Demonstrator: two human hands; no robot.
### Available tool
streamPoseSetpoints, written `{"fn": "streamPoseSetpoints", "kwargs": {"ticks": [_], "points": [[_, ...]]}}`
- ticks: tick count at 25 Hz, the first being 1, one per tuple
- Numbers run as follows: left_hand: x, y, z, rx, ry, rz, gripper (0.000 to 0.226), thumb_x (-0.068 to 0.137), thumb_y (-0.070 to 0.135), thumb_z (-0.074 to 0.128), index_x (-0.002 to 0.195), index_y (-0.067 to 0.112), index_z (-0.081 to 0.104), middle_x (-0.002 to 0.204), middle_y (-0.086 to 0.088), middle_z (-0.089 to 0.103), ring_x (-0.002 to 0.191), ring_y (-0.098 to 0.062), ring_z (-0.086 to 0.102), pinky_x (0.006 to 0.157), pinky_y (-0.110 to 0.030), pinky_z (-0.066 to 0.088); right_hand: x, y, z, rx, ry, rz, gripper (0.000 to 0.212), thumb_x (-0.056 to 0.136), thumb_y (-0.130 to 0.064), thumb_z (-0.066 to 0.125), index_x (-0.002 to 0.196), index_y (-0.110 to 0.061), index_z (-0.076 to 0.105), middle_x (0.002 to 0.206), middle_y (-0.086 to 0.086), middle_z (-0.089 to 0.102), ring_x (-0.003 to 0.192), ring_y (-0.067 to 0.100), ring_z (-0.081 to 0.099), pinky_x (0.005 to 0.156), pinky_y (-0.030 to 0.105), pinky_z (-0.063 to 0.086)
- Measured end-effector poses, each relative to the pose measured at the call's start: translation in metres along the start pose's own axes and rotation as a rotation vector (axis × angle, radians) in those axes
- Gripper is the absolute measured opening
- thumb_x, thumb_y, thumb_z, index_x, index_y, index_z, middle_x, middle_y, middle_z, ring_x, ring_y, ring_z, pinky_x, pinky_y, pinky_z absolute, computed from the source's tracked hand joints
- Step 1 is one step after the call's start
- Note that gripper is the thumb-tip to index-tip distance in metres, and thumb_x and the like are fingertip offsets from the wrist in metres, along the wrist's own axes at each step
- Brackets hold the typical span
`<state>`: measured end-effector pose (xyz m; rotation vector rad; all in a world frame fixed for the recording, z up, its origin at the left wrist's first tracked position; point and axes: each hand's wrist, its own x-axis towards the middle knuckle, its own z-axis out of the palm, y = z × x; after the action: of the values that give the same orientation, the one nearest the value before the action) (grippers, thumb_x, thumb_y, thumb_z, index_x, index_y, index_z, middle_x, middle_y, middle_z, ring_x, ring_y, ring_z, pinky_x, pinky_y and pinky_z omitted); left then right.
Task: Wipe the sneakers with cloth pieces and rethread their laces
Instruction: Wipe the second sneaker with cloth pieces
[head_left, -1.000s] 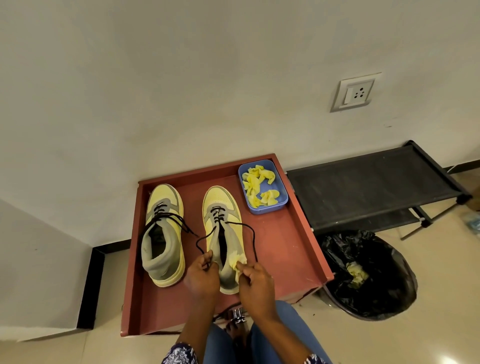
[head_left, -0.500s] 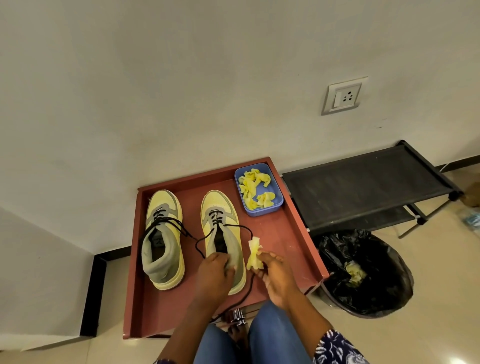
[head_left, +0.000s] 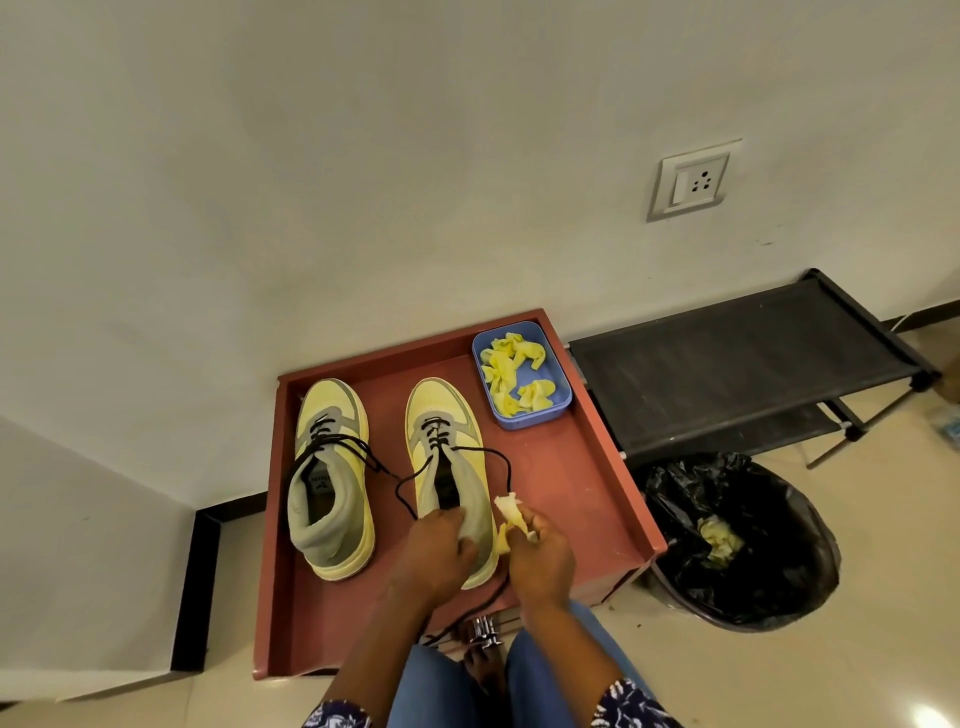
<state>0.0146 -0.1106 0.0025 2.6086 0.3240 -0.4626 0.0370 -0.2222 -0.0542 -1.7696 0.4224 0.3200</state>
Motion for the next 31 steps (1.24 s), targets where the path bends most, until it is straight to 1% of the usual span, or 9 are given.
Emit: {"fn": "streamPoseSetpoints", "kwargs": {"ticks": [5, 7, 10, 15, 19, 23, 26, 29, 31], "points": [[0.005, -0.004, 0.006, -0.242, 0.024, -0.094, 0.054, 0.091, 0.017, 0.046, 0.142, 0.009, 0.031, 0.141, -0.013, 0.045, 0.126, -0.027, 0.046, 0.101, -0.028, 0.037, -0.042, 0.004, 0.023, -0.162, -0.172, -0.212, 0.036, 0.095, -0.011, 0.044, 0.131, -0.01, 0.05, 0.135, 0.006, 0.048, 0.124, 0.023, 0.048, 0.105, 0.029, 0.04], [0.006, -0.009, 0.007, -0.356, 0.025, -0.111, 0.053, 0.089, 0.011, 0.049, 0.14, 0.01, 0.036, 0.142, -0.009, 0.044, 0.129, -0.022, 0.044, 0.105, -0.027, 0.036, -0.051, 0.008, 0.018, -0.221, -0.196, -0.272, 0.041, 0.094, -0.008, 0.044, 0.135, -0.012, 0.045, 0.137, -0.001, 0.044, 0.13, 0.019, 0.041, 0.104, 0.018, 0.031], [0.007, -0.014, 0.006, -0.442, 0.027, -0.106, 0.051, 0.087, 0.004, 0.05, 0.137, 0.01, 0.042, 0.14, -0.005, 0.048, 0.128, -0.017, 0.046, 0.104, -0.023, 0.036, -0.029, -0.001, 0.021, -0.158, -0.098, -0.262, 0.034, 0.094, -0.006, 0.046, 0.127, -0.012, 0.055, 0.124, 0.002, 0.059, 0.115, 0.02, 0.055, 0.087, 0.009, 0.038], [0.009, -0.019, 0.009, -0.502, 0.04, -0.11, 0.048, 0.087, 0.002, 0.052, 0.134, 0.012, 0.047, 0.136, -0.002, 0.051, 0.125, -0.014, 0.048, 0.097, -0.017, 0.035, 0.028, -0.031, 0.028, -0.254, -0.169, -0.24, 0.035, 0.089, 0.001, 0.048, 0.12, -0.009, 0.061, 0.118, 0.009, 0.063, 0.109, 0.021, 0.058, 0.087, 0.017, 0.039], [0.008, -0.021, 0.012, -0.578, 0.041, -0.134, 0.05, 0.086, -0.002, 0.049, 0.134, 0.012, 0.046, 0.136, -0.003, 0.052, 0.124, -0.015, 0.048, 0.105, -0.027, 0.039, -0.003, -0.01, 0.022, -0.214, -0.122, -0.275, 0.03, 0.091, -0.002, 0.05, 0.117, -0.007, 0.063, 0.099, -0.004, 0.055, 0.091, 0.007, 0.052, 0.07, 0.004, 0.037], [0.009, -0.019, 0.012, -0.581, 0.029, -0.144, 0.05, 0.087, -0.003, 0.046, 0.136, 0.01, 0.044, 0.14, -0.003, 0.047, 0.13, -0.015, 0.042, 0.108, -0.026, 0.033, -0.032, 0.015, 0.024, -0.03, -0.06, -0.168, 0.013, 0.089, 0.007, 0.05, 0.091, 0.008, 0.062, 0.079, -0.008, 0.05, 0.072, -0.009, 0.053, 0.061, 0.001, 0.038], [0.009, -0.017, 0.01, -0.551, 0.032, -0.149, 0.05, 0.086, -0.003, 0.047, 0.134, 0.01, 0.046, 0.138, -0.004, 0.049, 0.128, -0.016, 0.045, 0.106, -0.025, 0.035, -0.018, 0.006, 0.031, -0.101, -0.024, -0.161, 0.018, 0.092, -0.003, 0.051, 0.098, 0.006, 0.065, 0.082, -0.002, 0.05, 0.073, 0.003, 0.051, 0.06, 0.005, 0.038], [0.01, -0.017, 0.009, -0.545, 0.037, -0.147, 0.045, 0.088, 0.003, 0.049, 0.132, 0.013, 0.05, 0.133, -0.003, 0.054, 0.122, -0.015, 0.05, 0.097, -0.02, 0.039, 0.01, -0.018, 0.033, -0.195, -0.043, -0.217, 0.025, 0.093, -0.012, 0.052, 0.113, -0.005, 0.065, 0.098, 0.008, 0.057, 0.093, 0.023, 0.057, 0.073, 0.017, 0.038], [0.012, -0.018, 0.009, -0.519, 0.033, -0.141, 0.045, 0.088, 0.003, 0.05, 0.131, 0.014, 0.05, 0.131, -0.003, 0.056, 0.121, -0.015, 0.051, 0.093, -0.019, 0.038, 0.03, -0.039, 0.034, -0.298, -0.132, -0.328, 0.027, 0.092, -0.013, 0.053, 0.117, -0.01, 0.064, 0.108, 0.011, 0.061, 0.102, 0.024, 0.057, 0.08, 0.019, 0.037]]}}
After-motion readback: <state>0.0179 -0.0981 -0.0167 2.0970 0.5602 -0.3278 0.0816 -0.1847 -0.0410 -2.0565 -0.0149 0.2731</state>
